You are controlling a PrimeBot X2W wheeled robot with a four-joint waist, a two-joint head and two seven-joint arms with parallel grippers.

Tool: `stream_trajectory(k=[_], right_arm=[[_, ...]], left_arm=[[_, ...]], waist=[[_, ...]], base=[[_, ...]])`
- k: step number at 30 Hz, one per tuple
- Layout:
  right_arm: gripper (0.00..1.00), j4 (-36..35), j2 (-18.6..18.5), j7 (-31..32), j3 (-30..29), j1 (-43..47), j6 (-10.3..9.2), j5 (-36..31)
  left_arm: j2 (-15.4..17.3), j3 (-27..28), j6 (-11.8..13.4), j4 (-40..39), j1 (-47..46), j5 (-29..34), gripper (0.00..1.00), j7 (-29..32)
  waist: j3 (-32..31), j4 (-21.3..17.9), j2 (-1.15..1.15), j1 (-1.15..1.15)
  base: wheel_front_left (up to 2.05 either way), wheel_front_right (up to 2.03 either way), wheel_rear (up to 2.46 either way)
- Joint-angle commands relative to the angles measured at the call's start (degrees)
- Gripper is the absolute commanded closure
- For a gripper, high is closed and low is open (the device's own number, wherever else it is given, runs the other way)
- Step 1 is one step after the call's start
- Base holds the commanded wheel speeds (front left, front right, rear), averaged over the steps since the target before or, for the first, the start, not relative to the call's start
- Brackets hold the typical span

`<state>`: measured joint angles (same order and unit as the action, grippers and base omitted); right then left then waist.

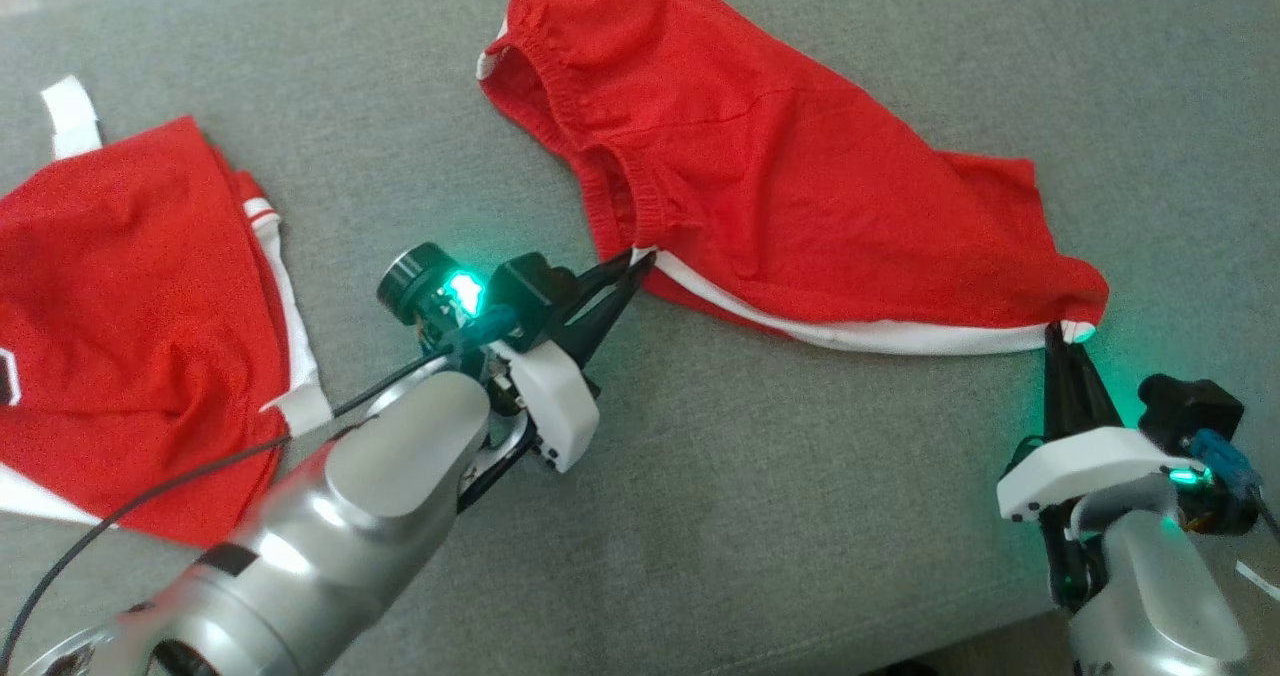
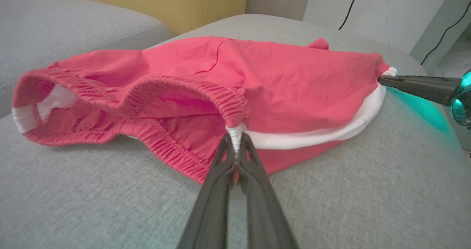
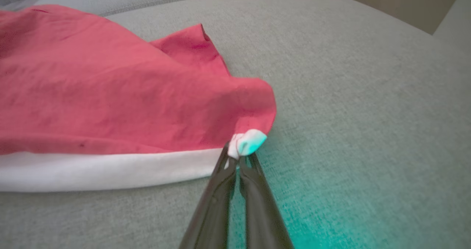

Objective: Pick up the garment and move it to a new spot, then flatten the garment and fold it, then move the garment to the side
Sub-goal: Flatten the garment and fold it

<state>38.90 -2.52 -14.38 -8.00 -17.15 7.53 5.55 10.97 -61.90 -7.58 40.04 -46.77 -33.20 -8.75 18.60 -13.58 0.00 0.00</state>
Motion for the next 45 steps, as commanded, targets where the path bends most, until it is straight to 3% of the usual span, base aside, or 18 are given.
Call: stream_trajectory(k=[1, 12, 20, 25, 34, 39, 45], right_arm=[[1.00, -1.78, -0.36, -0.62, 1.02, -1.35, -0.04, -0.13], [1.00, -7.38, -0.36, 1.03, 1.32, -3.04, -0.04, -0.02], [1.00, -15.85, -0.39, 9.23, 4.30, -10.71, -0.04, -0.46], [1.00, -18.65, -2.39, 12.74, 7.30, -17.68, -0.04, 0.82], [1.00, -19.42, -5.90, 12.61, 10.42, -27.12, -0.04, 1.36], [1.00, -21.08, -6.95, 12.20, 10.50, -25.48, -0.04, -0.51], [1.00, -23.44, -8.36, 15.25, 12.04, -18.31, -0.04, -1.43]], left_arm=[[1.54, 0.96, 0.09, -1.25, -2.15, -0.50, 1.00, -0.99], [5.21, 2.39, 0.12, -5.67, -1.80, -3.46, 1.00, -2.56], [11.55, 4.88, 0.10, -13.15, -8.95, -6.17, 1.00, 3.83], [14.21, 6.21, 0.10, -15.16, -14.70, -8.45, 1.00, 7.85], [14.57, 8.51, 0.14, -13.11, -23.58, -11.00, 1.00, 9.05], [14.01, 10.14, 0.78, -13.58, -23.20, -12.91, 1.00, 7.75], [16.07, 7.13, 0.57, -18.16, -15.65, -16.20, 1.00, 11.98]], waist=[[-0.45, 0.27, 0.00, 0.00], [-6.59, 3.82, 0.00, 0.00], [-11.83, 5.47, 0.00, 0.00], [-14.87, 5.61, 0.00, 0.00], [-19.69, 4.92, 0.00, 0.00], [-20.41, 5.40, 0.00, 0.00], [-19.64, 6.56, 0.00, 0.00]], base=[[0.00, 0.00, 0.00], [0.00, 0.00, 0.00], [0.00, 0.00, 0.00], [0.00, 0.00, 0.00], [0.00, 0.00, 0.00], [0.00, 0.00, 0.00], [0.00, 0.00, 0.00]])
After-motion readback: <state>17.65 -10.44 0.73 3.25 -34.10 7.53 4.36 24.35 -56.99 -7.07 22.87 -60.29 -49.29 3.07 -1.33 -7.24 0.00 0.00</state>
